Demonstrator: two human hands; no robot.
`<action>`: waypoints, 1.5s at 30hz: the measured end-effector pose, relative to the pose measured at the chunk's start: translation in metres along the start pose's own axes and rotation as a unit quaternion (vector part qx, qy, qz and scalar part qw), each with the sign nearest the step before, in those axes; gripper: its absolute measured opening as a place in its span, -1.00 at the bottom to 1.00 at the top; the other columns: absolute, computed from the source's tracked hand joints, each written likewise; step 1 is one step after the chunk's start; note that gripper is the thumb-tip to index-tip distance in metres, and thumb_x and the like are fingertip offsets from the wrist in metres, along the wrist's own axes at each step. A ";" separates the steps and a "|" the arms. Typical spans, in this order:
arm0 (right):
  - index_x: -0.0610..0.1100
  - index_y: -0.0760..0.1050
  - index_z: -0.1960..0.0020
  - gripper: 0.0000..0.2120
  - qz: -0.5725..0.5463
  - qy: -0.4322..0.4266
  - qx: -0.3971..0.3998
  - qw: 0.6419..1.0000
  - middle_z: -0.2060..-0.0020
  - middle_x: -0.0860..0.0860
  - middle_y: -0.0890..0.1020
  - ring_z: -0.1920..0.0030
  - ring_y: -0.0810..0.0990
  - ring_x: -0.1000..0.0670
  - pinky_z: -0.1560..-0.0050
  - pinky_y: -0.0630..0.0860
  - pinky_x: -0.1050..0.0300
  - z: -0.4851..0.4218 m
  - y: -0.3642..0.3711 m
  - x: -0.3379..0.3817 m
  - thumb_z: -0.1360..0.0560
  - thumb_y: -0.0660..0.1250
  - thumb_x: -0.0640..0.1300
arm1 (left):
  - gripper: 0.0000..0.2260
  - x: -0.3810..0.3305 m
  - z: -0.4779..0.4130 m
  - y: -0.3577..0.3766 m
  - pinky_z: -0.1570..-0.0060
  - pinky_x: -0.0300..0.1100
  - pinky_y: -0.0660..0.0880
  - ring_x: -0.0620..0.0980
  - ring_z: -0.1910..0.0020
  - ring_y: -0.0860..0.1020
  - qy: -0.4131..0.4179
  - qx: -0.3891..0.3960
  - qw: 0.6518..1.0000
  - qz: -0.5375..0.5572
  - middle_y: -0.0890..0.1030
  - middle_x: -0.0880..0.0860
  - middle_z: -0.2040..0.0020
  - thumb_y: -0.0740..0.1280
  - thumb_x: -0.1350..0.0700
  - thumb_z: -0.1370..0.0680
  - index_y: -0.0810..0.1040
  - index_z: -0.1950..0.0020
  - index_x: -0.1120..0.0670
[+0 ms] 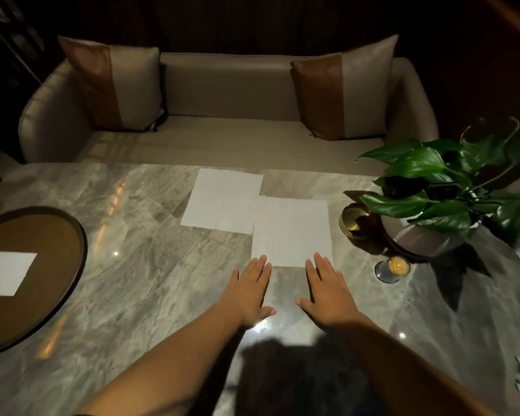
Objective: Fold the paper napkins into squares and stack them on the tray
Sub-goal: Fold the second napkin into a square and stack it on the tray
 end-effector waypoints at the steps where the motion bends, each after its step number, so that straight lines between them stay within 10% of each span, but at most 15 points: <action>1: -0.02 -0.25 -0.64 -0.10 0.001 0.001 -0.001 1.000 -0.61 -0.04 -0.29 -0.61 -0.26 -0.12 -0.55 -0.17 -0.11 0.009 0.006 0.003 -0.57 0.18 0.32 | -0.07 0.001 0.009 0.006 -0.54 0.20 -0.11 0.04 -0.59 -0.26 0.000 0.002 1.000 -0.001 -0.31 0.02 -0.61 0.28 -0.28 -0.52 -0.26 -0.61 0.05; 33: -0.08 -0.16 -0.65 -0.21 0.012 -0.036 0.033 0.999 -0.63 -0.10 -0.19 -0.62 -0.21 -0.15 -0.58 -0.09 -0.21 0.182 0.094 0.155 -0.62 0.18 0.17 | -0.11 0.061 0.233 0.107 -0.52 0.20 -0.13 -0.03 -0.59 -0.26 -0.018 -0.001 1.000 0.022 -0.32 -0.06 -0.61 0.30 -0.22 -0.53 -0.24 -0.61 -0.04; 41: -0.10 0.43 -0.28 -0.65 -0.052 -0.048 -0.010 0.997 -0.30 -0.04 0.43 -0.30 0.43 -0.12 -0.26 0.43 -0.02 0.163 0.048 0.153 -0.56 0.26 0.03 | -0.38 0.061 0.223 0.079 -0.51 0.13 0.14 0.04 -0.58 0.07 -0.034 -0.045 0.994 0.095 0.09 0.00 -0.62 0.33 -0.08 -0.54 0.21 -0.56 -0.01; 45: -0.11 0.50 -0.24 -0.70 -0.111 -0.059 -0.044 0.991 -0.28 -0.01 0.46 -0.30 0.43 -0.08 -0.29 0.43 0.04 0.142 0.031 0.140 -0.54 0.37 -0.07 | -0.60 0.082 0.221 0.052 -0.40 0.00 0.32 0.03 -0.43 0.30 -0.057 -0.146 0.971 0.182 0.35 -0.03 -0.43 0.39 0.04 -0.52 0.47 -0.35 0.01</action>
Point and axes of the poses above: each hand's wrist, its own z-axis away from the middle knuckle, its own y-axis out of the palm, x = y × z, the point moved 10 cm from there along -z, towards the middle knuckle
